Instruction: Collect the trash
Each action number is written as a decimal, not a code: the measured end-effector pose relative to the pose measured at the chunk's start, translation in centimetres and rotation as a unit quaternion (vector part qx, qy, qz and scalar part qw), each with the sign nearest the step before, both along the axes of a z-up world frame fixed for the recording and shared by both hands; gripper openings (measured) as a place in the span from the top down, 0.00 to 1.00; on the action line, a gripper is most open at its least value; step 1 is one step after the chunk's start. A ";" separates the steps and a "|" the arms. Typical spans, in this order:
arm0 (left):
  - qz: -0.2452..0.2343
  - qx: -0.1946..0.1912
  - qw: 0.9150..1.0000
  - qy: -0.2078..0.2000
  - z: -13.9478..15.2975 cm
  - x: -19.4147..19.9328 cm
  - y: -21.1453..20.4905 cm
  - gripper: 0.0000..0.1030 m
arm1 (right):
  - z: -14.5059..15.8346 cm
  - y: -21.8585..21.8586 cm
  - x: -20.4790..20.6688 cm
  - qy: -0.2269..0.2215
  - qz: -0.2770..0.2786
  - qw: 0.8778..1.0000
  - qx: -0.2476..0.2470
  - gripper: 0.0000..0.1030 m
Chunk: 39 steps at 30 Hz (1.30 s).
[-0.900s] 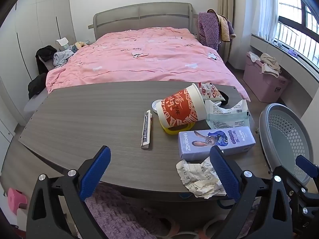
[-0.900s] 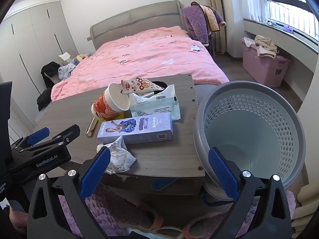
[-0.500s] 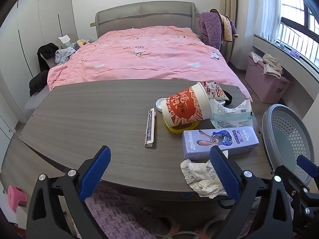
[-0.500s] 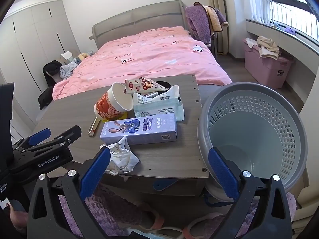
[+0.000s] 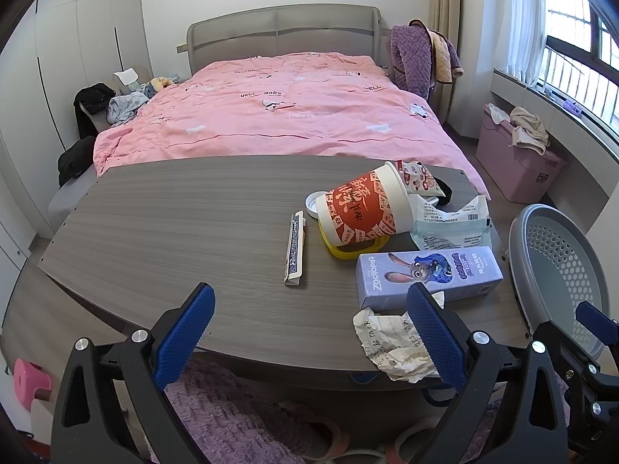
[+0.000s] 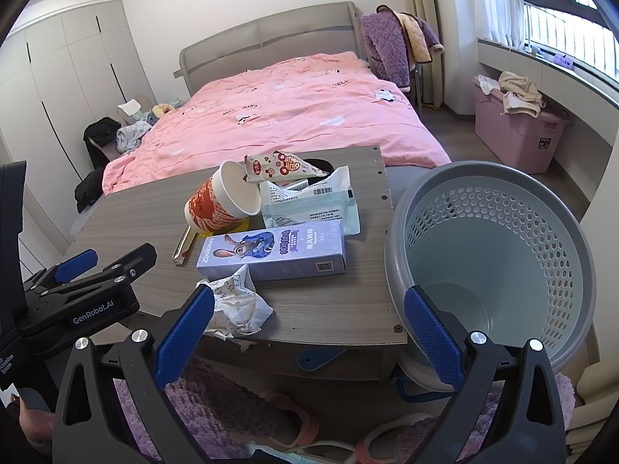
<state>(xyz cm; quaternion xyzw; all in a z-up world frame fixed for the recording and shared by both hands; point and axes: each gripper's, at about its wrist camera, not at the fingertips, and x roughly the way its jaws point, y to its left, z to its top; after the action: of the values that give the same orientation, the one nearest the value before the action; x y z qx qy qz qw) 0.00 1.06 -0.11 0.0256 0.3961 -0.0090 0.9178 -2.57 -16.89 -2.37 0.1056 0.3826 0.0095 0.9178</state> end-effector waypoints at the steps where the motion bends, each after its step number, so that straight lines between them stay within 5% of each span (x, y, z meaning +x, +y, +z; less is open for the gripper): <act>1: 0.000 0.000 1.000 0.000 0.0 0.0 0.0 0.08 | 0.2 0.0 0.0 0.000 0.000 1.000 0.001 0.06; 39: 0.000 0.001 1.000 -0.006 0.9 -0.4 0.3 0.08 | 0.3 0.0 -0.1 0.001 -0.003 1.000 -0.007 0.06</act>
<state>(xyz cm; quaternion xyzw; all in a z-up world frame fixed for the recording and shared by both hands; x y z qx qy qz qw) -0.39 1.33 0.74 0.0265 0.3907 -0.0085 0.9201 -2.65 -16.87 -2.09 0.1001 0.3830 0.0039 0.9183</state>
